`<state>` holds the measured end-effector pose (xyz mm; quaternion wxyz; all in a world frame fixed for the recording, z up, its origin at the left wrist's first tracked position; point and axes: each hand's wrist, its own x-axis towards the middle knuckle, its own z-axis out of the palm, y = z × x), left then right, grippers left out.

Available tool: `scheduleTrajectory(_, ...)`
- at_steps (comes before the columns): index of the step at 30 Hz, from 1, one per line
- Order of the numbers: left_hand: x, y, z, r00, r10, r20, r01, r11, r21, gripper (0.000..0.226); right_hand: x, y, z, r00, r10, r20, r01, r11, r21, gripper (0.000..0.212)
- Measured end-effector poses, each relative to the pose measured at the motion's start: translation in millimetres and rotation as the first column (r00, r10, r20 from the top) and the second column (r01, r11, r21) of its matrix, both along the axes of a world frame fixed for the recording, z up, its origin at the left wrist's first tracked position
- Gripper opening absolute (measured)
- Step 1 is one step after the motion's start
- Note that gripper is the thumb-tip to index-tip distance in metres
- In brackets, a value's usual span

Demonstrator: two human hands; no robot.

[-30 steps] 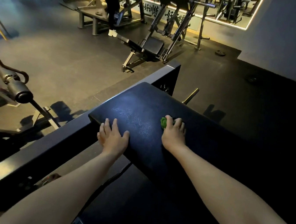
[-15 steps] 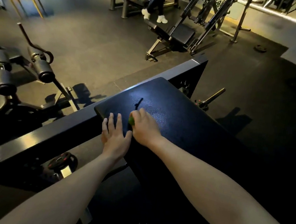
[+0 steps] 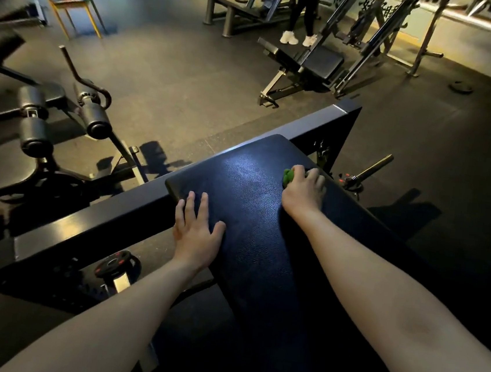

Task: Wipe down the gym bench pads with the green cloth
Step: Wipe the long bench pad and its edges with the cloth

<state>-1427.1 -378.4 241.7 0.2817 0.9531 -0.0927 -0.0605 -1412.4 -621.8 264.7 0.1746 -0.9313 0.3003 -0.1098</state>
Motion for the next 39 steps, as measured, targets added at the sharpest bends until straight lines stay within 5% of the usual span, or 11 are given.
scheduleTrajectory(7,6.4,6.5,4.8,0.985,-0.047,-0.164,0.008,0.972,-0.234,0.068,-7.4,94.9,6.7,0.9,0.435,0.001,-0.435,0.9,-0.004,0.025)
scheduleTrajectory(12,10.3,21.9,-12.2,0.988,-0.152,-0.034,0.151,0.988,-0.027,0.078,-38.1,131.2,10.3,0.834,0.551,0.007,-0.547,0.827,0.13,0.022)
scheduleTrajectory(15,11.6,28.8,-3.9,0.98,-0.191,-0.049,0.186,0.978,-0.091,0.072,-53.3,130.2,16.2,0.807,0.59,0.023,-0.579,0.782,0.232,0.023)
scheduleTrajectory(17,12.7,34.7,2.5,0.974,-0.217,-0.068,0.203,0.965,-0.165,0.063,-46.5,113.3,22.8,0.85,0.526,0.032,-0.519,0.825,0.224,0.025)
scheduleTrajectory(20,16.1,49.9,1.0,0.963,-0.268,-0.009,0.262,0.946,-0.189,0.065,-35.6,84.1,25.4,0.985,0.173,0.013,-0.173,0.982,0.074,0.033)
scheduleTrajectory(23,21.2,65.8,-2.3,0.939,-0.339,0.059,0.344,0.919,-0.194,0.069,-36.7,90.1,14.8,0.999,-0.038,-0.005,0.039,0.994,0.099,0.032)
scheduleTrajectory(29,31.8,93.8,-2.9,0.9,-0.431,0.065,0.428,0.848,-0.313,0.061,-51.4,172.6,5.5,0.996,0.058,0.063,-0.063,0.995,0.08,0.025)
scheduleTrajectory(35,19.4,102.3,10.7,0.912,-0.408,-0.055,0.287,0.725,-0.626,0.047,-70.6,239.9,2.5,0.987,0.148,0.067,-0.154,0.984,0.087,0.026)
scheduleTrajectory(39,11.8,112.9,18.6,0.805,-0.483,-0.345,-0.021,0.558,-0.829,0.039,-61.9,253.8,9.4,0.979,0.147,0.145,-0.181,0.948,0.261,0.035)
